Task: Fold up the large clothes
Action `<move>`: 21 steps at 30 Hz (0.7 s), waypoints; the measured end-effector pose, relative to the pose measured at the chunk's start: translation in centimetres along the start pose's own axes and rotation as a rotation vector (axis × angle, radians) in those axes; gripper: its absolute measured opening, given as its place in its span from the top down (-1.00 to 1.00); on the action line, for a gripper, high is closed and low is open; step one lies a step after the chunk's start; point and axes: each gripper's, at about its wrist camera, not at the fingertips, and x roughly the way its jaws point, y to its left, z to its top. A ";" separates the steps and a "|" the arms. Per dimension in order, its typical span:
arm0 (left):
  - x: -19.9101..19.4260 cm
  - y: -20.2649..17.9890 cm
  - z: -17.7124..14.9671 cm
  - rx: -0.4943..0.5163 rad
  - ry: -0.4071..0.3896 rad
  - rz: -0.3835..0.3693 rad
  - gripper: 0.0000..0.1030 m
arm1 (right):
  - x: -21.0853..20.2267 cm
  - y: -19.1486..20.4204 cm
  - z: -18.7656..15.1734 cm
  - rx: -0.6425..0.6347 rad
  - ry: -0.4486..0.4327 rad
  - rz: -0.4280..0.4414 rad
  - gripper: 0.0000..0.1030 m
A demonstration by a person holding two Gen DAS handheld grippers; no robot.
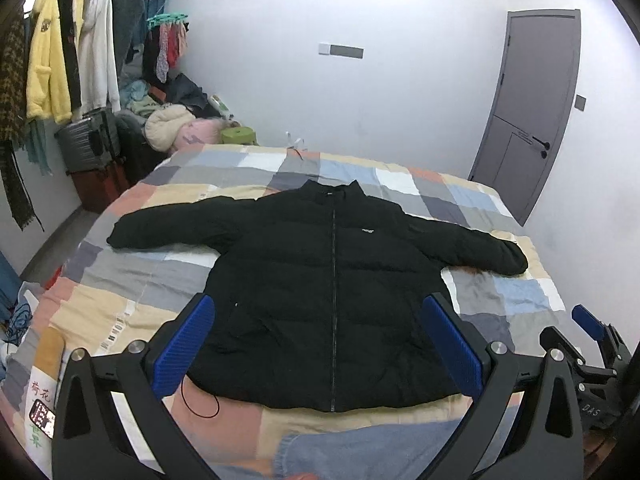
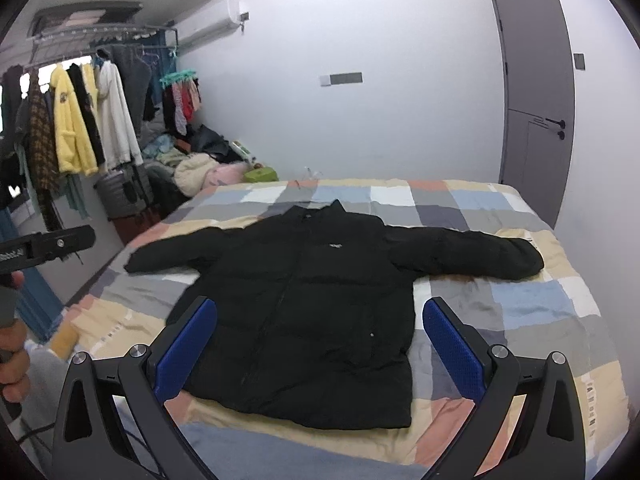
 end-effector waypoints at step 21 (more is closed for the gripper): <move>6.6 1.3 3.4 0.044 0.046 -0.012 -1.00 | 4.3 -1.3 1.3 0.101 0.053 -0.057 -0.99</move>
